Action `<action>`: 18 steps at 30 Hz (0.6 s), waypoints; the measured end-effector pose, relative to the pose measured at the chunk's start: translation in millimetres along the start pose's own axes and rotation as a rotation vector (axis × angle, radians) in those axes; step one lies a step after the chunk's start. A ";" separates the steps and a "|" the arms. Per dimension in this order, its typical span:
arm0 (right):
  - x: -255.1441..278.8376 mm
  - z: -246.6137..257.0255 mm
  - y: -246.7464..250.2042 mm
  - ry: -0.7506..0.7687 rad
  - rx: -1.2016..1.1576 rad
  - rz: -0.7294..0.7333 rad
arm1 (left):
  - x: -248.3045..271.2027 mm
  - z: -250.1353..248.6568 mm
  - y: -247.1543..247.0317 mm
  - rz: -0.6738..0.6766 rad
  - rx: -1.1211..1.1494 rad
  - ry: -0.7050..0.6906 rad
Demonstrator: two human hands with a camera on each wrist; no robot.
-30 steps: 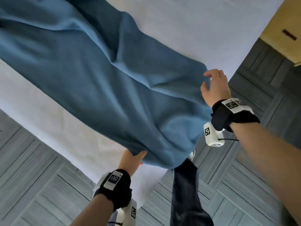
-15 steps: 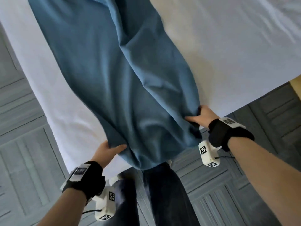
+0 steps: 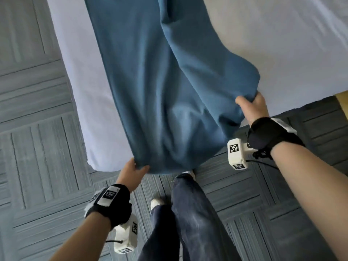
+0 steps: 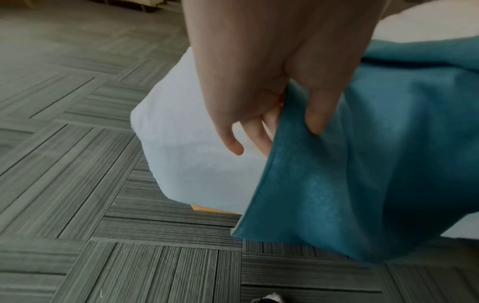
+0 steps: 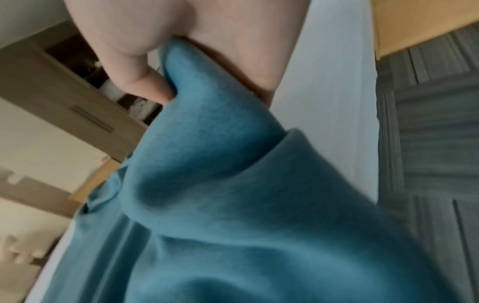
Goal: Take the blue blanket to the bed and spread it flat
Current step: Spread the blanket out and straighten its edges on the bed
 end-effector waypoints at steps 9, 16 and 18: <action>14.2 -76.6 22.8 -0.226 0.304 0.209 | 15.8 5.3 -16.9 -0.242 0.008 0.047; -8.4 -53.0 69.5 -0.052 -0.561 0.138 | 16.8 -35.5 -47.3 -0.358 0.237 -0.028; -15.7 -54.9 95.7 -0.076 -0.642 0.135 | 18.3 -38.4 -52.2 -0.414 0.323 -0.022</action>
Point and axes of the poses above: each hand's wrist, its own x-axis away from the middle knuckle, its own y-axis out of the back of the hand, z = x × y, the point moved 6 cm from there along -x, towards the middle knuckle, and after that the axes turned 15 degrees about z, right-handed, at the moved point
